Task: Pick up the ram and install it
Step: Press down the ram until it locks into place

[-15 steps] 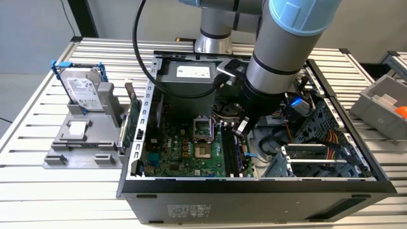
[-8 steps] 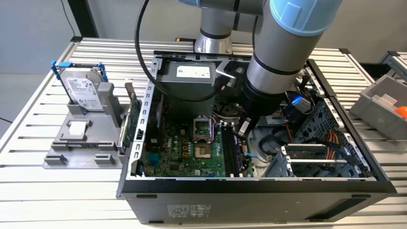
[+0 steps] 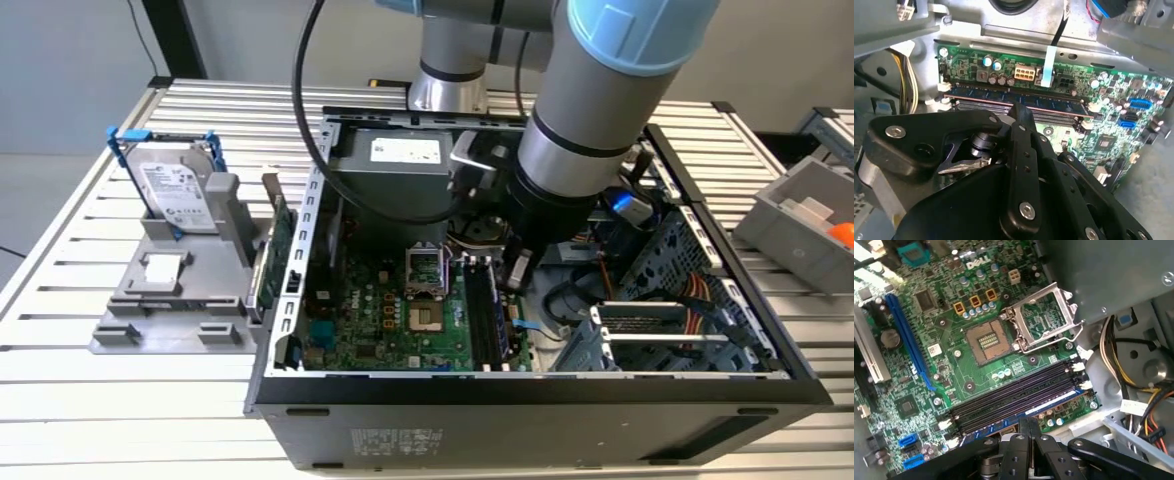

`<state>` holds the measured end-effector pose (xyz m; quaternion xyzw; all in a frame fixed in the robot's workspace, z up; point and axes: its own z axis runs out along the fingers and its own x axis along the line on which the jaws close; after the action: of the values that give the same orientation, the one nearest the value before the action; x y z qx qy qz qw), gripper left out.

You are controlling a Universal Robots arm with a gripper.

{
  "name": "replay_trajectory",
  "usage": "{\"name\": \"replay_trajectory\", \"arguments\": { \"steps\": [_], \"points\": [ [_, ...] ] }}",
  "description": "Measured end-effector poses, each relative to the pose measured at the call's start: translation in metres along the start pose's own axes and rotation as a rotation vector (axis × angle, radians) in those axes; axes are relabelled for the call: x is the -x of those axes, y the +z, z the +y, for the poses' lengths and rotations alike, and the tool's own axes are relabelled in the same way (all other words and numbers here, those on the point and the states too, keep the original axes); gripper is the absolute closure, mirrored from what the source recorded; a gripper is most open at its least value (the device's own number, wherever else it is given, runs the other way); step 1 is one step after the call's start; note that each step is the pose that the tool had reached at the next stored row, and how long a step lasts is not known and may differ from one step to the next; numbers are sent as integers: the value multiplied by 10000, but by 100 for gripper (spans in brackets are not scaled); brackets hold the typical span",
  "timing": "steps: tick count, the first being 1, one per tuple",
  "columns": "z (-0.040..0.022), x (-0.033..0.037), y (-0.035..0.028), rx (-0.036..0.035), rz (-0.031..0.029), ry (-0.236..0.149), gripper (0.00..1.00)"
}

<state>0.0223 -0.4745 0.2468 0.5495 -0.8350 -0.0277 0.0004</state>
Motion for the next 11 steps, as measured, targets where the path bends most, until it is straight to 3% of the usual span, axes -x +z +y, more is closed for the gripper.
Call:
{"name": "replay_trajectory", "arguments": {
  "steps": [11],
  "points": [
    [-12,5,0,42,51,-1346,100]
  ]
}}
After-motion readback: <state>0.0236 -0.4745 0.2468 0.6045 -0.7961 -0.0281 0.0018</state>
